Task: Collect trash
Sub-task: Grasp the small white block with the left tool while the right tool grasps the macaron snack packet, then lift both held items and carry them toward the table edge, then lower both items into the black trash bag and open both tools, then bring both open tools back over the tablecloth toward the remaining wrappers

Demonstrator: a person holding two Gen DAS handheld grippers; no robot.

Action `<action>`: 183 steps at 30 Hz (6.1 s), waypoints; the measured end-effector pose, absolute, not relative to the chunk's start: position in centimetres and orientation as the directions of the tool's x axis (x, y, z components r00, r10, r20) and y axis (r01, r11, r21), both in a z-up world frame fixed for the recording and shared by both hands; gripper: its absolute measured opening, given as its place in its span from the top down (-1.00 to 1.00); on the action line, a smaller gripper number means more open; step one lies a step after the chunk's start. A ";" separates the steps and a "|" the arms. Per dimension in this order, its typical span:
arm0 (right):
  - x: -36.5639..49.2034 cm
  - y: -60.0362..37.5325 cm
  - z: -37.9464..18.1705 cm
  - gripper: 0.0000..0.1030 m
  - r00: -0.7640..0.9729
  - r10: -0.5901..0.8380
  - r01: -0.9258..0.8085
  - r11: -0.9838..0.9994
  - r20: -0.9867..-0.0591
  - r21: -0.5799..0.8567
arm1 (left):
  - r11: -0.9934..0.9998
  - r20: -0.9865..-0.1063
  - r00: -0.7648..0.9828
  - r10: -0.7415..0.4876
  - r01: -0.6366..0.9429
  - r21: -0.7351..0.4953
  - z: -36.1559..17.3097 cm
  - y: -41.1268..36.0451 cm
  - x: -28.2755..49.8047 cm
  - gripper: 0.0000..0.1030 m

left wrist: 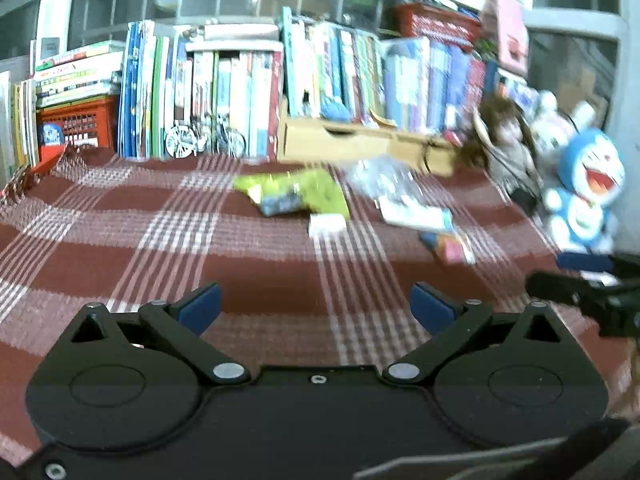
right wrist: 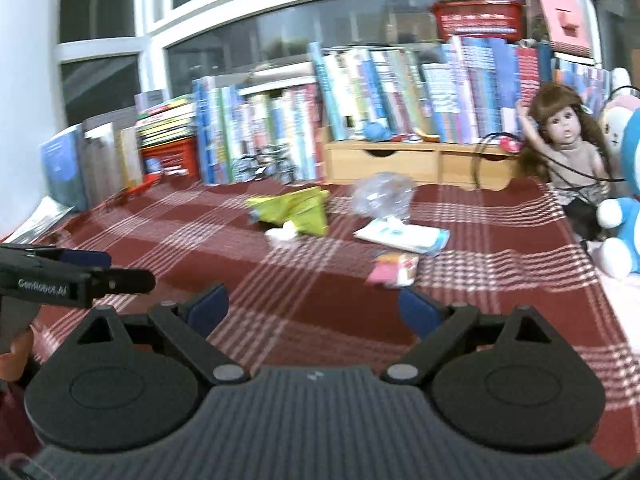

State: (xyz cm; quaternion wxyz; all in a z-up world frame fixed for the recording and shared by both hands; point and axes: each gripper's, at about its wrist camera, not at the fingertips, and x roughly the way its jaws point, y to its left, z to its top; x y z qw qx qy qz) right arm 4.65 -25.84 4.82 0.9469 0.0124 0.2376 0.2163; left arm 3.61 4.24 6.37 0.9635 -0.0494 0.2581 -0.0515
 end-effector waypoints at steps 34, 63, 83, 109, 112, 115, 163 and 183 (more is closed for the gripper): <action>19.4 -24.2 -2.8 -0.67 0.738 0.246 -0.264 0.962 -0.628 0.067 | 0.994 -0.609 0.788 0.086 -0.107 0.002 -2.2 -2.6 25.8 -0.49; 12.9 -23.7 -0.3 0.03 0.760 0.354 -0.375 0.924 -0.545 0.076 | 1.000 -0.472 0.881 -0.015 0.022 0.009 3.4 0.3 12.2 0.23; 4.7 -22.1 1.6 0.03 0.714 0.474 -0.501 0.860 -0.515 0.097 | 0.993 -0.429 0.900 -0.071 0.103 0.050 4.4 2.3 0.2 0.23; -7.6 -21.4 0.8 0.03 0.637 0.564 -0.610 0.786 -0.526 0.104 | 0.986 -0.474 0.873 -0.113 0.158 0.056 1.6 2.6 -13.0 0.23; -8.6 -21.4 0.4 0.03 0.618 0.571 -0.618 0.778 -0.541 0.115 | 0.986 -0.488 0.866 -0.109 0.157 0.059 1.0 2.6 -14.2 0.23; -9.6 -21.2 -0.3 0.03 0.594 0.576 -0.627 0.769 -0.561 0.126 | 0.986 -0.514 0.851 -0.109 0.159 0.054 0.3 2.5 -15.1 0.23; -10.5 -20.0 -13.2 -0.42 0.350 0.481 -0.470 0.832 -0.804 0.293 | 0.999 -0.883 0.468 -0.006 0.034 0.011 -13.5 2.6 -14.1 -0.63; -10.0 -21.0 -5.7 -0.64 0.468 0.543 -0.535 0.802 -0.697 0.266 | 0.995 -0.743 0.666 -0.057 0.099 0.012 -4.8 3.7 -15.1 -0.80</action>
